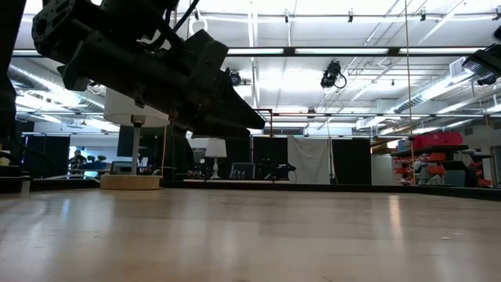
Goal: Pick & Place Makeup Supplies
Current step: Return to Home Position
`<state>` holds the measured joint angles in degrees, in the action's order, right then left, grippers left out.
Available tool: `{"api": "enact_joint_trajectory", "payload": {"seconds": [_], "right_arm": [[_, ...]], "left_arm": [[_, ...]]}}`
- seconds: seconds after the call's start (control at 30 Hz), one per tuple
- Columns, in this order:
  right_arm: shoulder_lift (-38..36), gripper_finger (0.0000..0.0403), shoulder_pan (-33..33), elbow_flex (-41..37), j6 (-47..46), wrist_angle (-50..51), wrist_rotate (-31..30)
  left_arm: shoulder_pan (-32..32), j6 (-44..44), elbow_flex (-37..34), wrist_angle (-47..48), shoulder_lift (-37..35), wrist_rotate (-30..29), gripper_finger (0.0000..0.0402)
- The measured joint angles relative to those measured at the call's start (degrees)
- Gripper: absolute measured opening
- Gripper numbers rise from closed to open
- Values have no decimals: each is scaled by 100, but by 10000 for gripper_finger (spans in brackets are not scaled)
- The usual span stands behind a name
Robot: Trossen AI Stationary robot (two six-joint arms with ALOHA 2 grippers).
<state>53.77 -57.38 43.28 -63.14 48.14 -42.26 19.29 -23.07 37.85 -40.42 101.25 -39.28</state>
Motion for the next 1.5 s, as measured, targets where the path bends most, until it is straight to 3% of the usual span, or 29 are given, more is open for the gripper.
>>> {"api": "enact_joint_trajectory", "payload": {"seconds": [0.13, 0.3, 0.4, 0.6, 0.8, 1.0, 1.27, 1.5], "right_arm": [[-836, 49, 750, -979, 1693, -2279, 490], [-1409, 14, 2030, -1889, 3834, -4761, 2324], [-1686, 4, 2830, -2099, 4416, -5001, 3352], [-2618, 5, 3917, -2128, 5007, -4473, 4148], [-3605, 4, 4087, -2129, 5065, -3611, 4185], [-4468, 6, 4082, -2638, 5115, -3606, 4174], [-5359, 4, 4082, -3654, 5017, -4172, 4225], [-5378, 3, 4087, -4193, 5043, -4816, 4394]], "left_arm": [[-57, 2, 0, -7, 0, 0, 236], [-183, -31, 2, -53, 0, 124, 236], [-219, -32, 2, -114, 0, 220, 236], [-203, -28, 2, -214, 0, 248, 236], [-199, -31, 2, -221, 0, 262, 236], [-191, -33, 2, -221, 0, 256, 236], [-192, -35, 2, -221, 0, 248, 236], [-192, -68, 2, -273, 2, 264, 236]]}}
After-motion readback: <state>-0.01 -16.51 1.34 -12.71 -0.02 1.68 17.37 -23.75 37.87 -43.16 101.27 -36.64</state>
